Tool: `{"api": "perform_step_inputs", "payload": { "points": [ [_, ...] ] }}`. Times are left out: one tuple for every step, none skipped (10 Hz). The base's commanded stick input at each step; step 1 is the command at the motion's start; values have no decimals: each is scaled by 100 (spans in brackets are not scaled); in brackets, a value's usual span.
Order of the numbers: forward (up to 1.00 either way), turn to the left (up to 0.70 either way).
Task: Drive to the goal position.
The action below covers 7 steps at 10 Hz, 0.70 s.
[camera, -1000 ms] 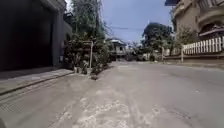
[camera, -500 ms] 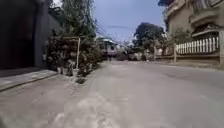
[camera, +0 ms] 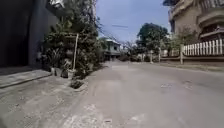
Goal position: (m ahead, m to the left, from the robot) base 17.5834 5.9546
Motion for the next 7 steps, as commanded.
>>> {"api": "perform_step_inputs", "payload": {
  "points": [
    [100, -30],
    [100, -11],
    [100, 0],
    [100, 0],
    [100, 0],
    [100, 0],
    [100, 0]
  ]
}}
